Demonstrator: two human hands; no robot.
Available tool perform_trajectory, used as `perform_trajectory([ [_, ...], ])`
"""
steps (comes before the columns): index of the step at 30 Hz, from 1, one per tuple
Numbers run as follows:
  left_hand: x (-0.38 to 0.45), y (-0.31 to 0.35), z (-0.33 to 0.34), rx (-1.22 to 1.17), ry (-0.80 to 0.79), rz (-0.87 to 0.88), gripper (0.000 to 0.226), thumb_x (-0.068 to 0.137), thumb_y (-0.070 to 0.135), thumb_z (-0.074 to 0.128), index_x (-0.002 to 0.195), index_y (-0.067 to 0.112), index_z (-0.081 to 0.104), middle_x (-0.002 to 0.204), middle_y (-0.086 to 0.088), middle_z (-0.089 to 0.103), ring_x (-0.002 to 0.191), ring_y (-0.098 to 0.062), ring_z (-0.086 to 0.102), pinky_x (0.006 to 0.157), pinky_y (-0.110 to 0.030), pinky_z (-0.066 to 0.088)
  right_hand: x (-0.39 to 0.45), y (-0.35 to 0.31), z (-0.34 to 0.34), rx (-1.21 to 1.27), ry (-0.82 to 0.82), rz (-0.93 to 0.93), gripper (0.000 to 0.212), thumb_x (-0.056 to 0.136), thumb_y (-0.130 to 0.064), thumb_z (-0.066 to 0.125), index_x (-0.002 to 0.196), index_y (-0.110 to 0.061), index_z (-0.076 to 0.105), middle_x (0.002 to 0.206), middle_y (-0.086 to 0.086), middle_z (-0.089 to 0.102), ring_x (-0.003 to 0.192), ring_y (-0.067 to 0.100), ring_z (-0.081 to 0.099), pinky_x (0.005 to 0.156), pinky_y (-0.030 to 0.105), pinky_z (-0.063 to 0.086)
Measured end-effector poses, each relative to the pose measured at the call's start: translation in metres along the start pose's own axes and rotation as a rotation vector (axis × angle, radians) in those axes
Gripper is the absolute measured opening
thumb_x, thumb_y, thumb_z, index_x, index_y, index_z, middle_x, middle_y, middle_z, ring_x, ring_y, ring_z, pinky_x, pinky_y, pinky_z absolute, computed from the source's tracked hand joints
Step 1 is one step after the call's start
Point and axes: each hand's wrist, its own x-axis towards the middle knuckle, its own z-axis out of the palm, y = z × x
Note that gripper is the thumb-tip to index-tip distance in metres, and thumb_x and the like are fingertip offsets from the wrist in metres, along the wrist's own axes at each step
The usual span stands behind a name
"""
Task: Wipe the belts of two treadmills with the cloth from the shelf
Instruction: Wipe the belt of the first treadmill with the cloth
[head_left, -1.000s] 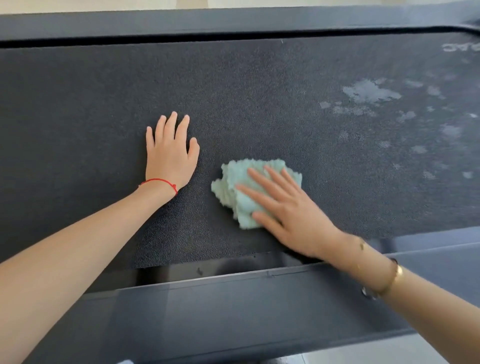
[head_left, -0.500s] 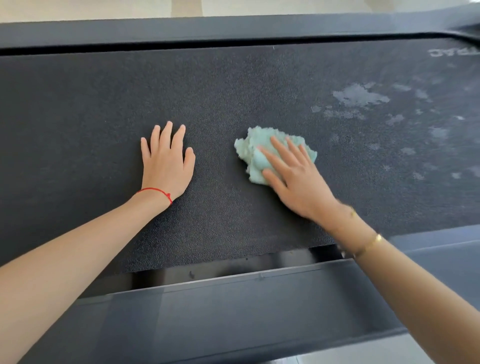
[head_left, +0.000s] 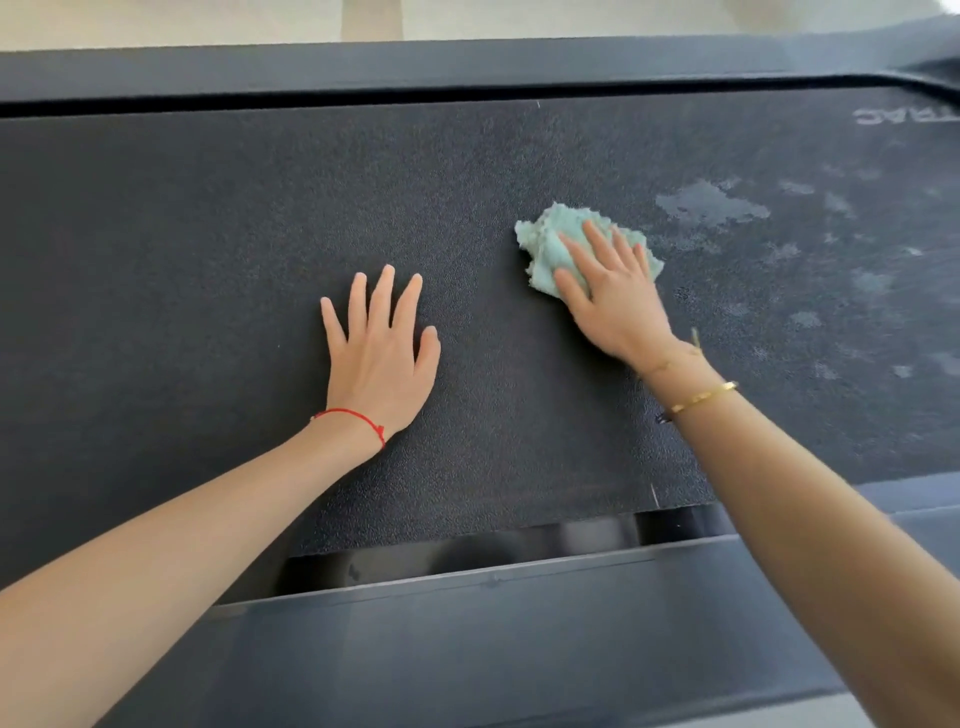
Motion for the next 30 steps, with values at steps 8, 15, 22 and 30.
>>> perform_trajectory([
  [8, -0.002, 0.002, 0.0, 0.019, 0.01, -0.008, 0.06, 0.1, 0.04, 0.025, 0.156, 0.02, 0.023, 0.164, -0.009, 0.019, 0.151, -0.033, 0.011, 0.119, -0.062, 0.007, -0.115, -0.02, -0.013, 0.018, -0.175, -0.413, 0.051, 0.104, -0.048, 0.026, 0.154, -0.04, 0.017, 0.164, -0.009, 0.007, 0.151, 0.016, 0.0, 0.123, 0.035, -0.001],
  [15, -0.001, 0.003, -0.001, 0.015, 0.005, -0.012, 0.067, 0.095, 0.046, 0.013, 0.156, 0.02, 0.024, 0.163, -0.009, 0.02, 0.151, -0.034, 0.013, 0.119, -0.063, 0.008, -0.004, -0.007, -0.002, 0.012, -0.048, -0.047, 0.053, 0.103, -0.048, 0.028, 0.153, -0.03, 0.026, 0.163, 0.002, 0.014, 0.151, 0.028, 0.007, 0.121, 0.041, -0.001],
  [22, -0.001, 0.003, -0.004, -0.029, -0.015, -0.003, 0.065, 0.095, 0.041, 0.018, 0.156, 0.019, 0.025, 0.163, -0.01, 0.02, 0.151, -0.034, 0.01, 0.117, -0.066, 0.004, -0.059, -0.048, -0.001, 0.027, -0.123, -0.133, 0.052, 0.105, -0.043, 0.029, 0.154, -0.036, 0.016, 0.164, -0.001, 0.004, 0.151, 0.025, -0.005, 0.122, 0.041, -0.008],
  [30, 0.025, 0.008, -0.007, -0.07, 0.008, 0.029, 0.056, 0.102, 0.033, 0.034, 0.155, 0.017, 0.026, 0.163, -0.009, 0.019, 0.151, -0.034, 0.01, 0.117, -0.066, 0.004, -0.097, -0.03, -0.015, -0.002, -0.199, -0.257, 0.052, 0.103, -0.051, 0.021, 0.154, -0.041, 0.013, 0.164, -0.01, 0.002, 0.151, 0.017, -0.003, 0.123, 0.036, -0.002],
])
